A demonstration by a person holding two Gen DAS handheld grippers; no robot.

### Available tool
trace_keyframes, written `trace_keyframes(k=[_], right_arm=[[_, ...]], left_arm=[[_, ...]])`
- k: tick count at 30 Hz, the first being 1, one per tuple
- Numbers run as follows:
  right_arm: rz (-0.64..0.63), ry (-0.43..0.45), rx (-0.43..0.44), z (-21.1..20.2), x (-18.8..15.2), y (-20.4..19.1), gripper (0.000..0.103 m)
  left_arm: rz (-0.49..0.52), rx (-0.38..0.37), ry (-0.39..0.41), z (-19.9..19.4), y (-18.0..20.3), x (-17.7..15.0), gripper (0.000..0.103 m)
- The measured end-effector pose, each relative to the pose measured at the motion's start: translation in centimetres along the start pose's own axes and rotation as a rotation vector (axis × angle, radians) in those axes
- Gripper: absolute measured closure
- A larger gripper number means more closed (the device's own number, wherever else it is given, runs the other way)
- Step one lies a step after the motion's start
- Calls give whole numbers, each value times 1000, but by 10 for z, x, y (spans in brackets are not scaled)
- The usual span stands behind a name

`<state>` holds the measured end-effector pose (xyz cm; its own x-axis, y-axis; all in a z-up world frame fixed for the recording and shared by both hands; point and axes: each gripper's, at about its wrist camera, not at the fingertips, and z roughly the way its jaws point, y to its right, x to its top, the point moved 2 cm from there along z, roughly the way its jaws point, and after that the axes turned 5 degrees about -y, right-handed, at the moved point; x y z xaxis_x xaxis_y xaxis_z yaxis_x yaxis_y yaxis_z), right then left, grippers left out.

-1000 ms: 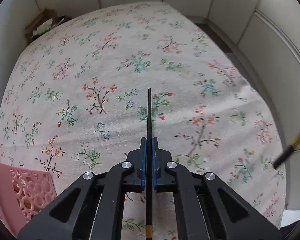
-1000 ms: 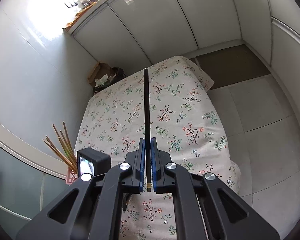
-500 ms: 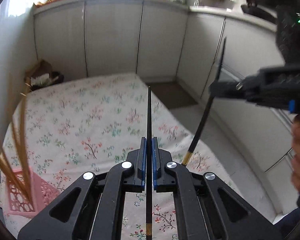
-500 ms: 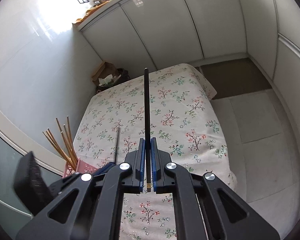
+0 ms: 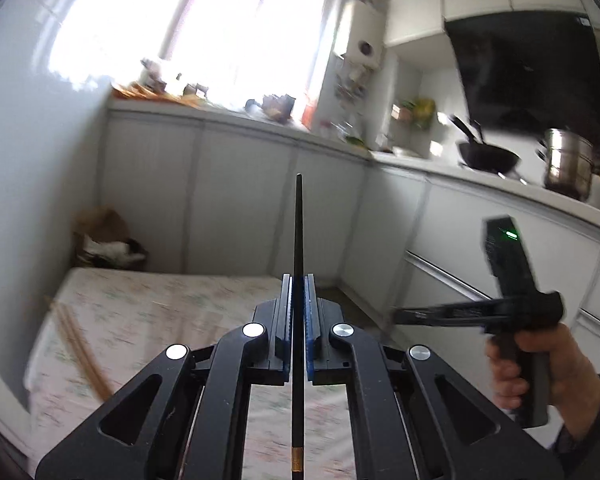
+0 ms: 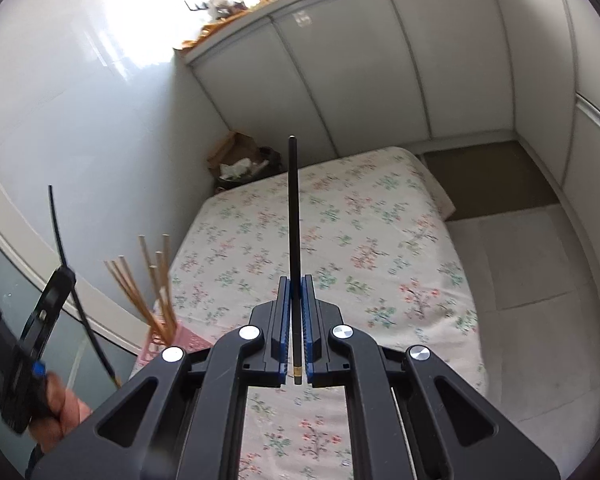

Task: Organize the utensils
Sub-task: 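Carry the left tool's black chopstick into the pink cup while the right tool holds its own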

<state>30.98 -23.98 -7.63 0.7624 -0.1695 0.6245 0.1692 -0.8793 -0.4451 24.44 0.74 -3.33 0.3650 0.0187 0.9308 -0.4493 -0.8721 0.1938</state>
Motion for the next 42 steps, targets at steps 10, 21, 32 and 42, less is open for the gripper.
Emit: trace_keyframes(k=[10, 21, 32, 42], right_arm=[[-92, 42, 89, 6, -4, -48, 97], [-157, 26, 122, 16, -15, -72, 97], [-193, 19, 135, 20, -20, -83, 97], [-248, 4, 137, 32, -32, -109, 97]], left_arm=[[-101, 177, 92, -21, -55, -13, 99], [-102, 297, 63, 3, -90, -47, 99], [-61, 379, -9, 11, -90, -72, 98], [-100, 371, -124, -10, -87, -65, 73]])
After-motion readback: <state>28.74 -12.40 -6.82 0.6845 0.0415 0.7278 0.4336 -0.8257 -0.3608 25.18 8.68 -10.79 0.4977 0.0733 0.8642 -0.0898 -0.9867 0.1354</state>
